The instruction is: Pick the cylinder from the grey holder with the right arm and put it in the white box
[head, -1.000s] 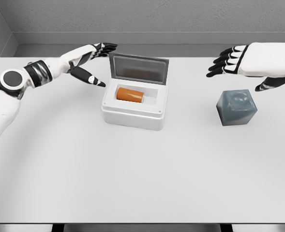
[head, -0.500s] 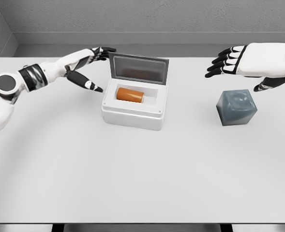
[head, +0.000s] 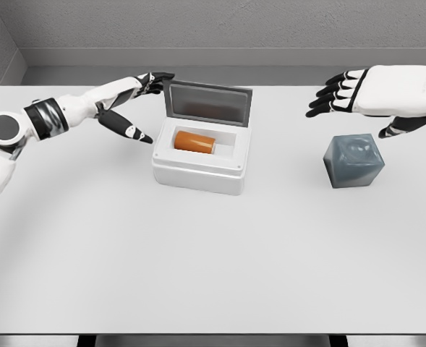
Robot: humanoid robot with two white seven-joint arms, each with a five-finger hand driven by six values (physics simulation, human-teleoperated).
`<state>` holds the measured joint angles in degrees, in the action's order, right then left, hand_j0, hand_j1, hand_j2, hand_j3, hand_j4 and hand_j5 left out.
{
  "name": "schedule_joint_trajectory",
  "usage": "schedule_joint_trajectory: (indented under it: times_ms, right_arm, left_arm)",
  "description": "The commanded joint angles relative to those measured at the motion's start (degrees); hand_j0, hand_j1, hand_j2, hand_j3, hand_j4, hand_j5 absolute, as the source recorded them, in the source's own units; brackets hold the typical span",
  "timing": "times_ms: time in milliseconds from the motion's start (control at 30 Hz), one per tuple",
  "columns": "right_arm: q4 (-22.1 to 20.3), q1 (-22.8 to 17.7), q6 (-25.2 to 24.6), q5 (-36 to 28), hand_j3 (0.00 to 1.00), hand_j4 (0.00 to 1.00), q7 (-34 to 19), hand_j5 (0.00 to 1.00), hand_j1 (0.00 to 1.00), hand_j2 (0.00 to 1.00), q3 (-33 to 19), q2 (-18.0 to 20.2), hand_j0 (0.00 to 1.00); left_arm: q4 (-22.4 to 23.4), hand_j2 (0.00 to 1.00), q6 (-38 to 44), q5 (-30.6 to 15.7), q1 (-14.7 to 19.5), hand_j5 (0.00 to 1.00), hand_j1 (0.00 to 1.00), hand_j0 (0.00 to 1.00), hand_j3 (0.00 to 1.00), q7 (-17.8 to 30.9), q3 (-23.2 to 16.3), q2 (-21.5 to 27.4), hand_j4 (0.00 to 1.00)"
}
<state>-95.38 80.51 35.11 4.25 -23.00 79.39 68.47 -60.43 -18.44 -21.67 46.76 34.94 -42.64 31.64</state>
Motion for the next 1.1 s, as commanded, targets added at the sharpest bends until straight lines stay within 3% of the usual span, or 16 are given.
schedule_joint_trajectory:
  times_ms: [0, 233, 400, 733, 933, 1067]
  right_arm:
    - [0.0, 0.1, -0.1, -0.3, 1.0, 1.0, 0.0, 1.0, 1.0, 1.0, 0.2, 0.2, 1.0]
    - [0.0, 0.1, -0.1, -0.3, 1.0, 1.0, -0.1, 1.0, 1.0, 1.0, 0.3, 0.0, 1.0]
    - [-0.1, 0.1, -0.1, -0.3, 1.0, 1.0, -0.1, 1.0, 1.0, 1.0, 0.6, 0.3, 1.0]
    - [-0.1, 0.0, -0.1, -0.3, 1.0, 1.0, -0.2, 1.0, 1.0, 1.0, 0.9, 0.2, 1.0]
    - [0.0, -0.9, -0.1, -0.2, 1.0, 1.0, -0.5, 1.0, 1.0, 1.0, 0.9, 0.0, 1.0]
    - [0.0, -2.5, -0.1, -0.1, 1.0, 1.0, -0.6, 1.0, 1.0, 1.0, 0.7, 1.8, 1.0]
  left_arm:
    - [-1.4, 1.0, 0.0, -1.0, -0.1, 1.0, 1.0, 1.0, 1.0, 0.1, 0.1, 1.0, 1.0]
    - [-3.2, 1.0, -0.4, -2.3, -1.9, 1.0, 1.0, 1.0, 1.0, 0.1, 1.0, 5.3, 1.0]
    - [-3.0, 1.0, -0.9, -2.4, -5.2, 1.0, 1.0, 1.0, 1.0, 0.1, 4.1, 8.1, 1.0]
    - [-5.6, 1.0, -4.9, -2.7, -3.9, 1.0, 1.0, 1.0, 1.0, 0.1, 5.0, 5.2, 1.0]
    - [-1.6, 1.0, -4.8, -2.3, -5.8, 1.0, 1.0, 1.0, 1.0, 0.1, 6.1, 6.0, 1.0]
    - [-0.7, 1.0, -4.9, -2.5, -6.4, 1.0, 1.0, 1.0, 1.0, 0.1, 7.3, 6.2, 1.0]
